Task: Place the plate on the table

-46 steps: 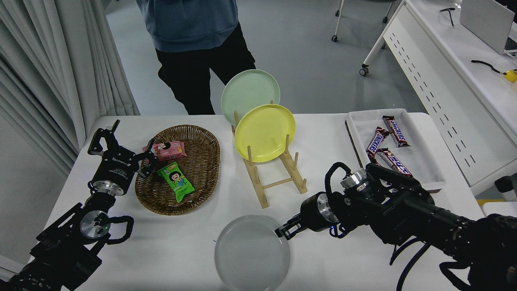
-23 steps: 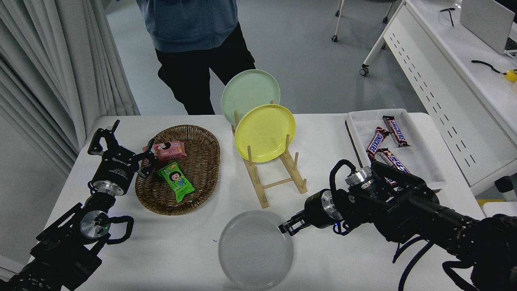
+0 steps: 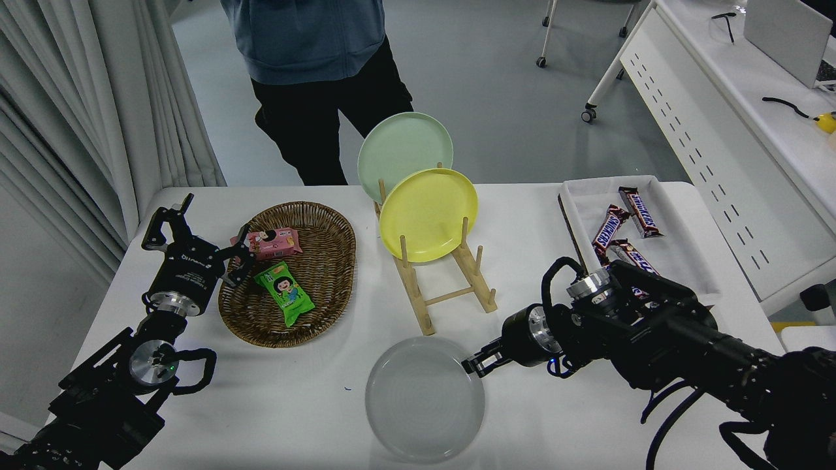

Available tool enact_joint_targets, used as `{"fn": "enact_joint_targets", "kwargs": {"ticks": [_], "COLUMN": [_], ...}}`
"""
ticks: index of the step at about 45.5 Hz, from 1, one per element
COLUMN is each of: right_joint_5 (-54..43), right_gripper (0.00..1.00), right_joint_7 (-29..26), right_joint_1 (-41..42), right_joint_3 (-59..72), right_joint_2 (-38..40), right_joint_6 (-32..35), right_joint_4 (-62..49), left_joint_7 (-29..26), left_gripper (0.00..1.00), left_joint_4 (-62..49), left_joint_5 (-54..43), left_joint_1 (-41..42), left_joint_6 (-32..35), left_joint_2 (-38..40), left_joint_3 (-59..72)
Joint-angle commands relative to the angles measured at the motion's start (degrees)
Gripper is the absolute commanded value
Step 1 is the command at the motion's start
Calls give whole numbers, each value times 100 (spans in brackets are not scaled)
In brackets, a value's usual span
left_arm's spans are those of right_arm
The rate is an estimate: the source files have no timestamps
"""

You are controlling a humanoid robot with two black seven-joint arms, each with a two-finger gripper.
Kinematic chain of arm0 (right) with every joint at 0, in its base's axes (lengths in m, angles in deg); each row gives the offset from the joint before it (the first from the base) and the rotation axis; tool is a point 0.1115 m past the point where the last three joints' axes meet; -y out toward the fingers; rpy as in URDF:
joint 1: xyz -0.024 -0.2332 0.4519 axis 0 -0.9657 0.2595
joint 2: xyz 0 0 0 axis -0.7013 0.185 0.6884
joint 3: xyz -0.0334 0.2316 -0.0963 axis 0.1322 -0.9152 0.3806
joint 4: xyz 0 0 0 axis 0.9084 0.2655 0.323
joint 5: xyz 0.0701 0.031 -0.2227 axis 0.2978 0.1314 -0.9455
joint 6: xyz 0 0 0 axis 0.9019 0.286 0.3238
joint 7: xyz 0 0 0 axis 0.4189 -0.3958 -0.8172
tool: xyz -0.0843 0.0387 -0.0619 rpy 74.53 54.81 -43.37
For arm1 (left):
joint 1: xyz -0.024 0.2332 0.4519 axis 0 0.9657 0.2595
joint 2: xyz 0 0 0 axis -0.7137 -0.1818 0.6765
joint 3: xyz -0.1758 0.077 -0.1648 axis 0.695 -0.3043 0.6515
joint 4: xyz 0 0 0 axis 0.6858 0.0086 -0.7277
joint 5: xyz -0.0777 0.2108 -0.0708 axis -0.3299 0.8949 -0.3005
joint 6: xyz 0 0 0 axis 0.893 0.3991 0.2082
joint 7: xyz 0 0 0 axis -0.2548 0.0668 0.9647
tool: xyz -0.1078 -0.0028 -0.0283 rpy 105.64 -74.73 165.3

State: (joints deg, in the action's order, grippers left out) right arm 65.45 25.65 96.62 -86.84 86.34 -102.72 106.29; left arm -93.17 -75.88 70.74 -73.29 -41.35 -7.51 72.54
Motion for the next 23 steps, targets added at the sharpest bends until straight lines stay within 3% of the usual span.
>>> {"fn": "enact_joint_targets", "kwargs": {"ticks": [1, 15, 20, 23], "right_joint_5": [-6, -32, -24, -32], "right_gripper": [0, 0, 40, 42], "right_joint_7": [0, 0, 0, 0], "right_joint_1": [8, -1, -18, -18], "right_joint_3": [-8, -26, -78, -87], "right_joint_2": [-8, -8, -8, -17], "right_joint_6": [0, 0, 0, 0], "right_joint_4": [-43, -43, -43, -43], "left_joint_7": [0, 0, 0, 0], "left_gripper": [100, 100, 100, 100], "left_joint_4": [-5, 4, -5, 4], "left_joint_5": [2, 2, 2, 2], "left_joint_1": [0, 0, 0, 0], "left_joint_6": [0, 0, 0, 0], "left_joint_2": [0, 0, 0, 0], "left_joint_3": [0, 0, 0, 0]}}
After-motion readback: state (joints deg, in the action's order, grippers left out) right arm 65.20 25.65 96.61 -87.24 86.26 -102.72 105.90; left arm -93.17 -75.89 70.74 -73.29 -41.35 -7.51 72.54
